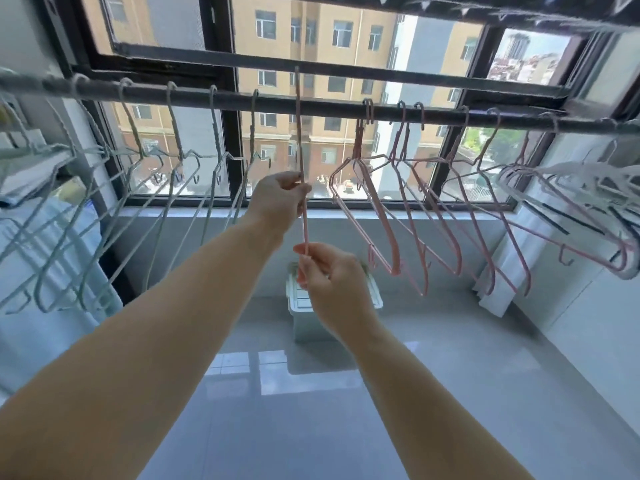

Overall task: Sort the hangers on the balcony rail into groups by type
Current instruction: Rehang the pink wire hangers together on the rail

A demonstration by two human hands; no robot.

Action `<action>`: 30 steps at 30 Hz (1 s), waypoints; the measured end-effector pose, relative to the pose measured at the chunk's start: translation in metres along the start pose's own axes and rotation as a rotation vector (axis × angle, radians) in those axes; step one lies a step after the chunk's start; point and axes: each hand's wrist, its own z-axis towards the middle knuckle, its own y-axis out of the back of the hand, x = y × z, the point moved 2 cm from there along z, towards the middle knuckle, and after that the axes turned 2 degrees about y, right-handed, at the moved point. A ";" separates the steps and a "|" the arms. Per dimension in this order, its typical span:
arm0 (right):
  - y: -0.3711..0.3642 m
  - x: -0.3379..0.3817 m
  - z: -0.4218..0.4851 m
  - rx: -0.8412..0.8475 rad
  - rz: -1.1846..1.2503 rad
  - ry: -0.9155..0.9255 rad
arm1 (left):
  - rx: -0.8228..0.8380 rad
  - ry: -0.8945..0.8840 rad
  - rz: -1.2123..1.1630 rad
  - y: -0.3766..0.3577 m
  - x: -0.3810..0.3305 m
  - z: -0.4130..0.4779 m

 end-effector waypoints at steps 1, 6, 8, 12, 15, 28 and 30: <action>-0.001 -0.001 -0.003 0.013 0.004 -0.016 | -0.012 0.014 -0.009 0.000 0.004 -0.001; 0.013 0.004 -0.014 0.090 -0.369 0.043 | -0.111 0.017 0.035 0.001 0.033 0.000; 0.034 0.018 -0.010 -0.093 -0.504 0.147 | -0.232 -0.078 0.319 0.002 0.035 0.000; 0.068 0.020 0.018 -0.176 -0.811 0.033 | -0.204 -0.513 0.530 -0.023 0.011 -0.019; 0.071 0.003 0.034 -0.072 -0.982 -0.151 | 0.060 -0.457 0.428 -0.051 -0.001 -0.027; 0.104 -0.033 0.032 -0.333 -1.176 -0.058 | 0.427 0.114 0.103 -0.081 0.024 -0.048; 0.107 -0.040 0.034 -0.306 -1.165 -0.083 | 0.425 0.126 0.124 -0.076 0.030 -0.046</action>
